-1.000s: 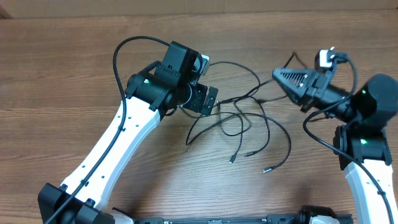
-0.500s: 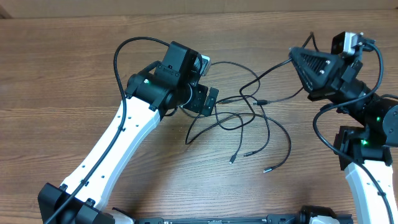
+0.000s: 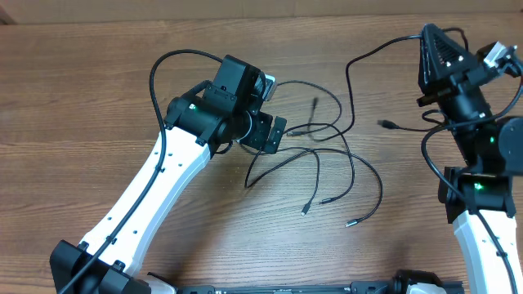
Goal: Untangle cables
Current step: 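Pull the right gripper far rightward, drawing one black cable out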
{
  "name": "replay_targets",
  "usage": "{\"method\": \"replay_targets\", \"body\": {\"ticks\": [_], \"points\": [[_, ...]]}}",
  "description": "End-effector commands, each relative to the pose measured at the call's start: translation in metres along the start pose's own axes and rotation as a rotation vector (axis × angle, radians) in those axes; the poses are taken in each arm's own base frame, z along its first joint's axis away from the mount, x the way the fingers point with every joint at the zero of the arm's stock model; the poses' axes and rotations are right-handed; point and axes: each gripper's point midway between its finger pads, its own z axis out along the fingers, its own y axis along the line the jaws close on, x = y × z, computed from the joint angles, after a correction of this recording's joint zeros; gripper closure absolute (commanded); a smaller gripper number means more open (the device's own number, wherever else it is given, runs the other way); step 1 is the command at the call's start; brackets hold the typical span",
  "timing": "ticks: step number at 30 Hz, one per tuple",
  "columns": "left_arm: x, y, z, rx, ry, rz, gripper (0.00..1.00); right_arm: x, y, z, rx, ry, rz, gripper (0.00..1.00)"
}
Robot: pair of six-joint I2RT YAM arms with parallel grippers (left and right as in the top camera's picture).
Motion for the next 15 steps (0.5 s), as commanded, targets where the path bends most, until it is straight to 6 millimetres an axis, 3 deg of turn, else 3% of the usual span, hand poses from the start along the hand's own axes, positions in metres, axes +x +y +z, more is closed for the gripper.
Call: {"method": "replay_targets", "body": {"ticks": [1, 7, 9, 10, 15], "points": [[-0.003, 0.0, 0.0, 0.009, -0.002, -0.01, 0.0, -0.024, -0.005, -0.003, 0.041, -0.134, -0.113, 0.96], [-0.003, 0.0, 0.0, 0.009, -0.002, -0.01, 0.0, -0.086, -0.034, -0.033, 0.196, -0.333, -0.156, 0.96], [-0.003, 0.0, 0.0, 0.009, -0.002, -0.01, 0.0, -0.11, -0.048, -0.052, 0.272, -0.404, -0.161, 0.96], [-0.003, 0.0, 0.0, 0.009, -0.002, -0.01, 0.0, -0.136, -0.068, -0.08, 0.386, -0.484, -0.156, 0.96], [-0.003, 0.0, 0.0, 0.009, -0.002, -0.01, 0.0, -0.166, -0.095, -0.125, 0.552, -0.588, -0.159, 0.96]]}}
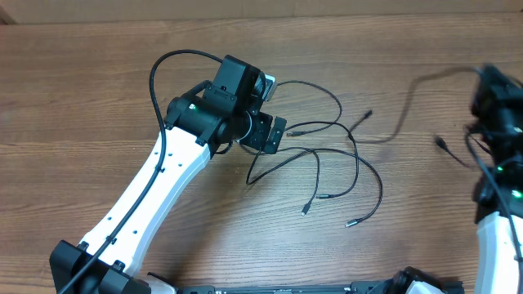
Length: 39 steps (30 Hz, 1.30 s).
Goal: Untangle cables
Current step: 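Pull the right gripper far rightward, drawing one black cable out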
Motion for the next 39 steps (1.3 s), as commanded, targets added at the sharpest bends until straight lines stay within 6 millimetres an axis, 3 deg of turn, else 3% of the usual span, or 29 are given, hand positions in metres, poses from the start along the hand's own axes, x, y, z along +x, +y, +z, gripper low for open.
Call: {"method": "replay_targets", "body": {"ticks": [1, 7, 12, 16, 21, 26, 30, 36, 39], "points": [[-0.003, 0.0, 0.0, 0.009, -0.003, -0.01, 0.0, -0.033, -0.014, -0.011, 0.06, -0.091, -0.097, 0.96], [-0.003, 0.0, 0.0, 0.009, -0.003, -0.01, 0.0, -0.067, -0.045, -0.026, 0.185, -0.17, -0.167, 0.96], [-0.003, 0.0, 0.0, 0.009, -0.003, -0.01, 0.01, -0.101, -0.087, -0.038, 0.34, -0.25, -0.129, 0.96], [-0.003, 0.0, 0.0, 0.009, -0.003, -0.01, 0.01, -0.102, -0.107, -0.037, 0.375, -0.188, -0.059, 0.96], [-0.003, 0.0, 0.0, 0.009, -0.003, -0.01, 0.01, -0.091, -0.112, -0.031, 0.358, -0.089, -0.017, 0.96], [-0.003, 0.0, 0.0, 0.009, -0.003, -0.01, 0.0, -0.062, -0.095, -0.025, 0.256, 0.092, -0.051, 0.96], [-0.003, 0.0, 0.0, 0.009, -0.003, -0.01, 0.0, -0.022, -0.059, -0.028, 0.053, 0.342, -0.125, 0.96], [-0.003, 0.0, 0.0, 0.009, -0.003, -0.01, 0.0, 0.03, -0.012, -0.06, -0.229, 0.699, -0.213, 0.96], [-0.003, 0.0, 0.0, 0.009, -0.003, -0.01, 0.0, 0.045, 0.002, -0.078, -0.335, 0.824, -0.292, 0.96]]}}
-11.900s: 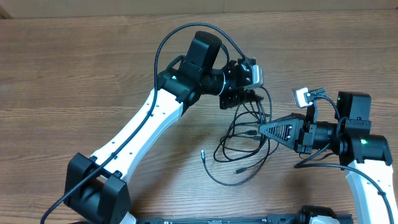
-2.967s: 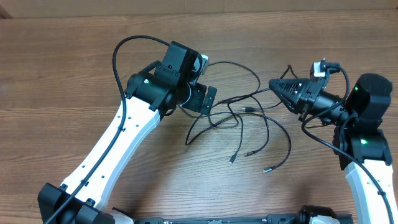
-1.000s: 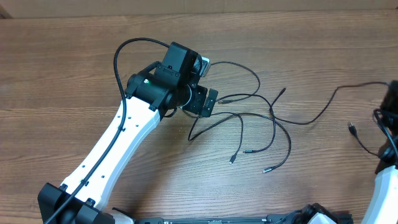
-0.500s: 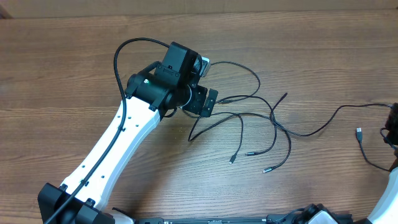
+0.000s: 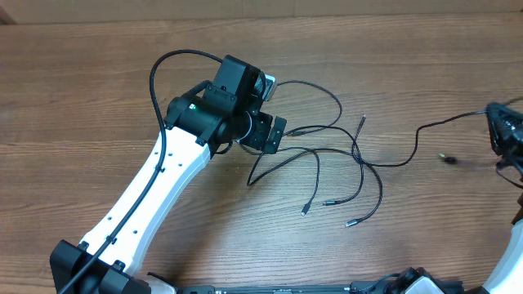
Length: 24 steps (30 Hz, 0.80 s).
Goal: Untangle cables
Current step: 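Pull the right gripper far rightward, drawing one black cable out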
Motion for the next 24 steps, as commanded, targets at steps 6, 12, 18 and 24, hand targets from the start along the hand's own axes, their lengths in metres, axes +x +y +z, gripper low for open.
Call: {"method": "replay_targets", "body": {"ticks": [6, 12, 18, 24], "points": [[-0.003, 0.0, 0.0, 0.009, -0.003, -0.01, 0.01, 0.039, 0.04, -0.009, -0.17, 0.245, -0.133, 0.96], [-0.003, 0.0, 0.0, 0.009, -0.003, -0.01, 0.0, 0.034, 0.059, -0.01, -0.166, 0.246, -0.143, 0.96], [-0.003, 0.0, 0.0, 0.009, -0.003, -0.01, 0.0, 0.036, 0.094, -0.016, -0.168, 0.229, -0.2, 0.96], [-0.003, 0.0, 0.0, 0.009, -0.003, -0.01, 0.0, 0.036, 0.113, -0.019, -0.195, 0.178, -0.245, 0.96]]}}
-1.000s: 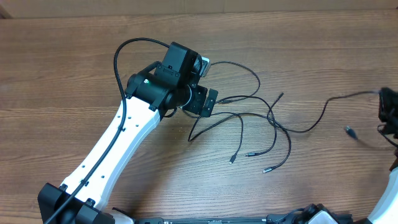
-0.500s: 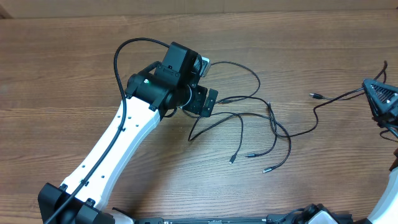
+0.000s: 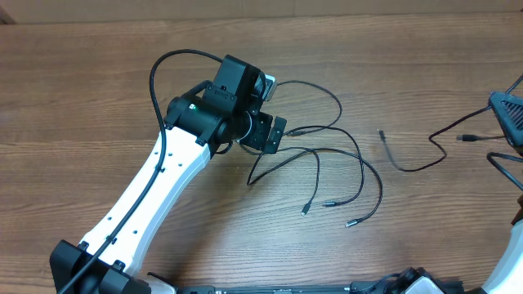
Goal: Untangle cables
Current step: 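Pull the right gripper far rightward, drawing one black cable out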
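A tangle of thin black cables (image 3: 335, 155) lies at the table's middle, with plug ends at the front (image 3: 327, 202). My left gripper (image 3: 276, 133) rests on the tangle's left side and looks shut on the cables there. One black cable (image 3: 409, 168) lies apart to the right, clear of the tangle. It runs up to my right gripper (image 3: 508, 114) at the right edge, which is only partly in view and seems shut on it. That cable's other plug (image 3: 466, 138) hangs beside the gripper.
The brown wooden table (image 3: 98, 98) carries nothing else. The left arm (image 3: 155, 188) crosses it diagonally from the front left. Bare wood separates the tangle from the pulled-out cable.
The cable held by the right gripper still crossed the tangle's right side; now its free end lies further right, clear of the tangle. The left arm has not moved.
The right gripper was at the back right, holding a cable that ran into the tangle. Then it stood at the right edge with the cable stretched across. The cable's end has shifted right at each moment and now lies separate, while the left gripper stayed on the tangle.
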{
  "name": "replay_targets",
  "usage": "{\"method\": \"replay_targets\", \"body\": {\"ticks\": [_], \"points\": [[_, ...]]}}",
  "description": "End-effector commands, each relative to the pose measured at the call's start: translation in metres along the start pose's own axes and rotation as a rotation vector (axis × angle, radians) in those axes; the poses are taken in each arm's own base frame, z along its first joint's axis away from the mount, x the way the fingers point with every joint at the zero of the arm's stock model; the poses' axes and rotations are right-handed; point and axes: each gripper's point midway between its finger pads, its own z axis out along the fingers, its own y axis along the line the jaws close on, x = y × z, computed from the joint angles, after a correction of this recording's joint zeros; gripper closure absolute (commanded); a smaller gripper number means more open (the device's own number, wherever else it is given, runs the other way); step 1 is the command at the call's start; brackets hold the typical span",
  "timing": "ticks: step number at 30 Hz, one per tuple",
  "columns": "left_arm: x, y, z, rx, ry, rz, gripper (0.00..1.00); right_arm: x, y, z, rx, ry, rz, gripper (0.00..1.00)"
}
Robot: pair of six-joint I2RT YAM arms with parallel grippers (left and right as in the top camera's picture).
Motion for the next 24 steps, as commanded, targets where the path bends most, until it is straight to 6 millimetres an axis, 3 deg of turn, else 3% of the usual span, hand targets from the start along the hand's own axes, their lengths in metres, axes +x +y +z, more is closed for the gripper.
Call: {"method": "replay_targets", "body": {"ticks": [1, 8, 13, 24], "points": [[-0.003, 0.0, 0.0, 0.009, -0.003, -0.01, 0.0, -0.005, 0.006, -0.001, -0.007, -0.026, 0.122, 0.96], [-0.003, 0.0, 0.0, 0.009, -0.003, -0.01, 0.01, -0.008, -0.002, -0.001, -0.004, -0.024, 0.055, 0.96], [-0.003, 0.0, 0.0, 0.009, -0.003, -0.01, 0.0, -0.014, -0.027, -0.001, 0.002, -0.043, 0.295, 0.96], [-0.003, 0.0, 0.0, 0.009, -0.003, -0.01, 0.0, -0.039, -0.106, -0.007, 0.062, -0.276, 0.821, 0.96]]}}
